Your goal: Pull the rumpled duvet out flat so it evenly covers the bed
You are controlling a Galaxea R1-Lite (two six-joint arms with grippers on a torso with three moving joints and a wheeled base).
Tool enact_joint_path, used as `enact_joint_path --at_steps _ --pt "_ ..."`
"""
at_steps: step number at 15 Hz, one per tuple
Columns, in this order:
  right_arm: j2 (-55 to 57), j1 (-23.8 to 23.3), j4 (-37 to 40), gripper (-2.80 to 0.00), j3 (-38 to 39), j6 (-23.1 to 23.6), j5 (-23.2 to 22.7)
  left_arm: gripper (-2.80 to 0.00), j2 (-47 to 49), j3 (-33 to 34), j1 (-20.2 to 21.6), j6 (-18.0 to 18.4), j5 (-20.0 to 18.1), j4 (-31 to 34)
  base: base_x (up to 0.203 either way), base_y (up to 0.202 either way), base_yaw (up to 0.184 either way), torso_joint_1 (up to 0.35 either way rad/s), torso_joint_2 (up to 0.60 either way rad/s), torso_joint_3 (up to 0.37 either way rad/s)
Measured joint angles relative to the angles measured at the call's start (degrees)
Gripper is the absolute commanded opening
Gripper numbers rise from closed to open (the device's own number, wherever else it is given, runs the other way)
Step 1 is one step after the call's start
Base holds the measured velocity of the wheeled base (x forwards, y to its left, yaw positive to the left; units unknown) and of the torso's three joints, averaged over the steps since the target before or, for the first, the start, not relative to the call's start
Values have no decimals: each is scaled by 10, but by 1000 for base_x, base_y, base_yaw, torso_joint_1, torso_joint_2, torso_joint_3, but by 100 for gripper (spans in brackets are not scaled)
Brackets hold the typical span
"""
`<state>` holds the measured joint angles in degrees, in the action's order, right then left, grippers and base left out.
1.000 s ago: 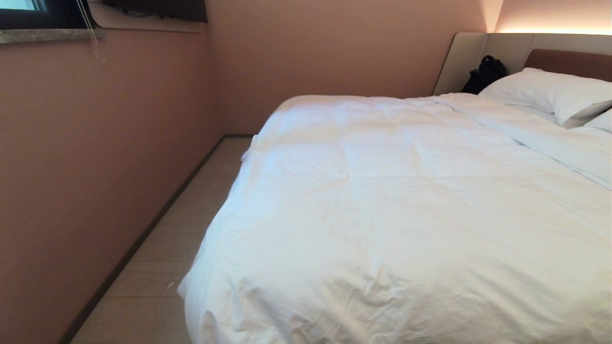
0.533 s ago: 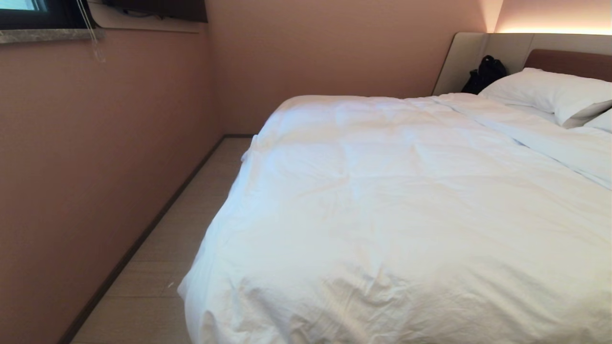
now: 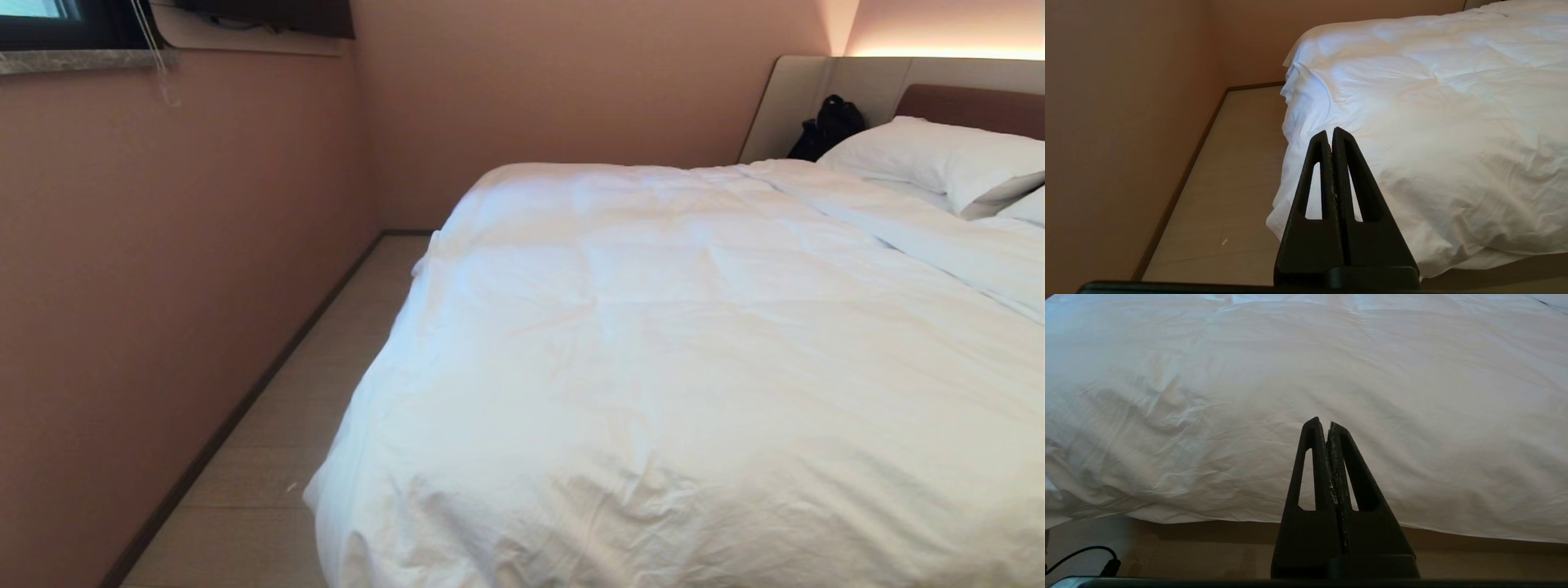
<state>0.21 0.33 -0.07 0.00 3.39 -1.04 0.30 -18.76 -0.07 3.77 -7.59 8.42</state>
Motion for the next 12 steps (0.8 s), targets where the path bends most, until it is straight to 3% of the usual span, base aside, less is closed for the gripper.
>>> enact_joint_path --at_steps 6,12 --pt "0 0 0 -280 0 0 0 -280 -3 130 0 9 15 -163 0 0 0 0 0 0" --pt "0 0 0 -280 0 0 0 -280 -3 185 -1 28 72 -171 0 0 0 0 0 0"
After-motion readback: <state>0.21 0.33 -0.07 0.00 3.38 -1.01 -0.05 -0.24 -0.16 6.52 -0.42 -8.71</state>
